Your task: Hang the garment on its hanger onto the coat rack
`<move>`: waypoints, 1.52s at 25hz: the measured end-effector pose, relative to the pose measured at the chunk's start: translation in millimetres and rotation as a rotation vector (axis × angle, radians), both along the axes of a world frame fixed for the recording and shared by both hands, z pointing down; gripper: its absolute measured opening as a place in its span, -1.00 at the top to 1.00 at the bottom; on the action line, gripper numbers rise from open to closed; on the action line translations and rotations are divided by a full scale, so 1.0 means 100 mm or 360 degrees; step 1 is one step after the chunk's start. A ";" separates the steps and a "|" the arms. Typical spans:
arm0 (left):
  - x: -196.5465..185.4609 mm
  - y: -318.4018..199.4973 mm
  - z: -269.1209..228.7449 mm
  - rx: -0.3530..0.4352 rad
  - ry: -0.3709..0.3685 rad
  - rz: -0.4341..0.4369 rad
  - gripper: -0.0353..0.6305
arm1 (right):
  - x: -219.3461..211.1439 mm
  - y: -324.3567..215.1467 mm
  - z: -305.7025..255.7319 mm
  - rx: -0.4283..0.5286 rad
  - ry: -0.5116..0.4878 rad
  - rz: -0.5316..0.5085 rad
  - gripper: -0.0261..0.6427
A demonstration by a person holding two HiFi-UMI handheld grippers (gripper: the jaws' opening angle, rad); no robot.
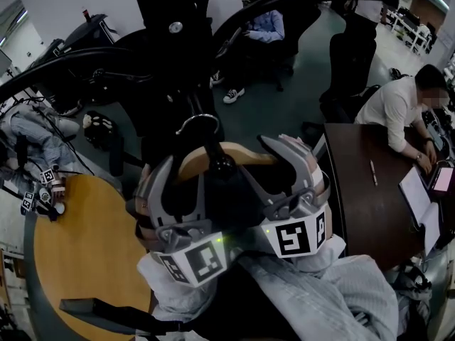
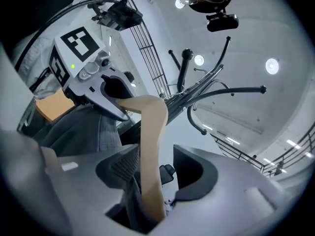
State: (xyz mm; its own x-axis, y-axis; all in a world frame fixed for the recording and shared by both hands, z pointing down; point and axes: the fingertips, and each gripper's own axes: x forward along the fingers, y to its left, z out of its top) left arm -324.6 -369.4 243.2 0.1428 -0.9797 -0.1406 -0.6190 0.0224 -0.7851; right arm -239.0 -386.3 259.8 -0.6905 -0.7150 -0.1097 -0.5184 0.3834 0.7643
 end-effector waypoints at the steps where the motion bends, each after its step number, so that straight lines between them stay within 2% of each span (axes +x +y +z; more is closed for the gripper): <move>1: 0.00 -0.01 -0.01 -0.0006 -0.0001 -0.0003 0.37 | 0.00 0.00 -0.01 -0.0007 0.0007 -0.0015 0.35; 6: 0.08 0.06 -0.05 -0.0027 0.0020 -0.0022 0.35 | 0.15 0.08 -0.05 -0.0027 -0.0006 -0.0055 0.33; 12: 0.09 0.41 -0.06 -0.0022 0.0106 -0.0039 0.35 | 0.25 0.44 -0.12 -0.0022 -0.0085 -0.0098 0.33; 17: 0.27 0.52 -0.20 0.0010 0.0217 0.0000 0.35 | 0.46 0.56 -0.24 -0.0171 -0.0340 -0.0178 0.33; 22: 0.67 0.57 -0.32 0.0029 0.0410 0.0236 0.35 | 0.83 0.58 -0.32 -0.0298 -0.0605 -0.0107 0.33; 25: 1.12 0.54 -0.21 -0.0076 0.0534 0.0393 0.35 | 1.18 0.59 -0.24 -0.0377 -0.0730 -0.0065 0.33; 28: 1.55 0.47 -0.05 -0.0181 0.0625 0.0523 0.35 | 1.46 0.56 -0.10 -0.0447 -0.0776 -0.0022 0.37; 30: 1.71 0.45 0.02 -0.0253 0.0694 0.0611 0.35 | 1.53 0.56 -0.01 -0.0469 -0.0771 0.0041 0.49; 32: 1.77 0.45 0.13 -0.0384 0.0810 0.0685 0.35 | 1.53 0.57 0.07 -0.0522 -0.0790 0.0084 0.61; 34: 1.86 0.44 0.24 -0.0492 0.0917 0.0728 0.35 | 1.59 0.57 0.13 -0.0567 -0.0833 0.0108 0.67; 38: 2.11 0.43 0.39 -0.0575 0.0960 0.0749 0.44 | 1.82 0.57 0.25 -0.0612 -0.0868 0.0190 0.81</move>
